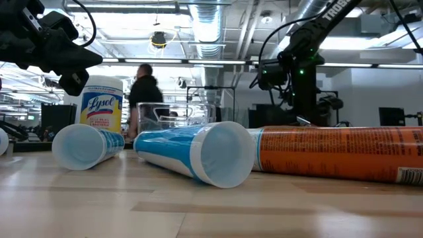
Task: Pick & place silicon tubes, Sealant and Lysol wipes
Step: Put the middle orange sealant into the orange bin
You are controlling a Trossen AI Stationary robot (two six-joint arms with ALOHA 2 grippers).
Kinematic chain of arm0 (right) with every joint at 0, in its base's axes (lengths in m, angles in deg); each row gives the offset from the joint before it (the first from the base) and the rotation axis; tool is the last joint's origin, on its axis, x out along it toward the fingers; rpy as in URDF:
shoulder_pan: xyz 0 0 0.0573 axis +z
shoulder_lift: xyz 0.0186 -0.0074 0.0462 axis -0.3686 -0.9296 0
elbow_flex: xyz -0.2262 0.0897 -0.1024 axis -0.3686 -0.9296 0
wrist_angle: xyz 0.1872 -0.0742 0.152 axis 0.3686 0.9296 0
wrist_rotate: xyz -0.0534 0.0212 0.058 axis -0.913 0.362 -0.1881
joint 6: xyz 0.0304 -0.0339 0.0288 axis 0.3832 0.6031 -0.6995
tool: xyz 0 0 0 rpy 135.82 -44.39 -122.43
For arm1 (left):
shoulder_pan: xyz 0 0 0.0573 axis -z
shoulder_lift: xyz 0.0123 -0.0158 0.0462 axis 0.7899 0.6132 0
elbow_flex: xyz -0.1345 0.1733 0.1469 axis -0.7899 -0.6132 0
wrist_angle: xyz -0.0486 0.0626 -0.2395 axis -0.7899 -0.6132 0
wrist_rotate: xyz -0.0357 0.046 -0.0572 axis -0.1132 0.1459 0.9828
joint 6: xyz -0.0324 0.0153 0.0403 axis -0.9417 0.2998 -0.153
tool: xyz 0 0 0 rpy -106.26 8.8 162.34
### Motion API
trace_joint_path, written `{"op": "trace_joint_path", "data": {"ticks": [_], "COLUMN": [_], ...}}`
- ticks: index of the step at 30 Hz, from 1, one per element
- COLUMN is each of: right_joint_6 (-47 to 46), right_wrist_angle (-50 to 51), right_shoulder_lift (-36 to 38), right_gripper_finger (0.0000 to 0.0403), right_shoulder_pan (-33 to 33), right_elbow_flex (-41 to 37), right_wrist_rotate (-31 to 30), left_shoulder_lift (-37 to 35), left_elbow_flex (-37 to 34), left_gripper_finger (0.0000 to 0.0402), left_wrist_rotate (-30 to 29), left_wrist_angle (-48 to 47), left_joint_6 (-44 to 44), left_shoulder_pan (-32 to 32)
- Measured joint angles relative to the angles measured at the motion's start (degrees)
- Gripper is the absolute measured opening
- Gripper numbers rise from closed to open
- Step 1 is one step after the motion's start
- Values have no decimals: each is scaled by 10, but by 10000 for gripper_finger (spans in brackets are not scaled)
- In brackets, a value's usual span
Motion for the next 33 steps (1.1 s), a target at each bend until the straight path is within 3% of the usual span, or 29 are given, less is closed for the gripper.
{"op": "trace_joint_path", "data": {"ticks": [10, 33], "right_joint_6": [0, 30], "right_wrist_angle": [-2, -10], "right_shoulder_lift": [0, 0], "right_gripper_finger": [229, 232], "right_shoulder_pan": [2, 2], "right_elbow_flex": [-12, -11], "right_wrist_rotate": [-1, 15], "left_shoulder_lift": [0, 0], "left_elbow_flex": [0, 0], "left_gripper_finger": [0, 0], "left_wrist_rotate": [0, 0], "left_wrist_angle": [0, 0], "left_joint_6": [0, 0], "left_shoulder_pan": [0, 0]}}
